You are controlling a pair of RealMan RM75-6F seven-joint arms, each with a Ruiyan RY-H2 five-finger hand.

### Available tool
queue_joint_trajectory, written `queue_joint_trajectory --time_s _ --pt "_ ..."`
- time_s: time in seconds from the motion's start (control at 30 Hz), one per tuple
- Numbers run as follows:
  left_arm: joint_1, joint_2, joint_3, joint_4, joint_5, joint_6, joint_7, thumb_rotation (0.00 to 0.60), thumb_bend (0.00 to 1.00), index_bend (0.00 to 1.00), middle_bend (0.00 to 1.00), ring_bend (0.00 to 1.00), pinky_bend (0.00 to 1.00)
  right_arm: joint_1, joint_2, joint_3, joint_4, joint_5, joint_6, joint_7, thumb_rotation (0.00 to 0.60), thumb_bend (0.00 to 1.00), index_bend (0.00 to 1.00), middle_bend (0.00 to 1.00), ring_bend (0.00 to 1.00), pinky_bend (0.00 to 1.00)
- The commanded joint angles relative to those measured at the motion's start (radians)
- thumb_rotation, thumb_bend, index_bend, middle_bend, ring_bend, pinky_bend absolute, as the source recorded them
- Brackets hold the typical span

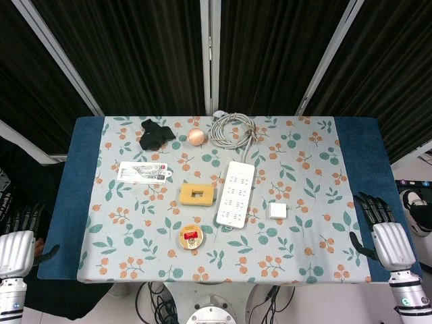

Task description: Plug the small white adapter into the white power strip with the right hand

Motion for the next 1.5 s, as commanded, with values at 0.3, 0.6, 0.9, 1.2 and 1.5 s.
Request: queue_joint_trajectory --time_s 0.3,0.6,0.9,1.2,1.5 --pt "-0.004 0.000 -0.002 -0.004 0.002 -0.003 0.002 0.600 0.14 0.06 0.03 0.00 0.00 0.019 0.002 -0.002 -0.005 -0.019 -0.018 -0.007 0.600 0.33 0.00 0.04 0.00 0.00" --pt "-0.002 -0.001 0.000 -0.006 0.007 0.001 -0.003 0.600 0.14 0.06 0.03 0.00 0.00 0.185 0.039 -0.016 -0.091 -0.145 -0.221 -0.055 0.600 0.47 0.00 0.13 0.00 0.00" --pt "0.006 0.002 0.006 -0.016 0.023 0.021 -0.003 0.600 0.14 0.06 0.03 0.00 0.00 0.446 -0.065 0.052 -0.120 -0.082 -0.575 -0.074 0.600 0.55 0.00 0.23 0.00 0.00" --pt "0.005 0.001 0.005 -0.014 0.024 0.020 -0.007 0.600 0.14 0.06 0.03 0.00 0.00 0.604 -0.220 0.103 -0.053 0.026 -0.753 -0.124 0.600 0.54 0.00 0.23 0.00 0.00" --pt "0.008 -0.003 0.004 0.000 0.018 0.016 -0.023 0.600 0.14 0.06 0.03 0.00 0.00 0.704 -0.357 0.132 0.051 0.138 -0.838 -0.188 0.600 0.54 0.00 0.23 0.00 0.00"
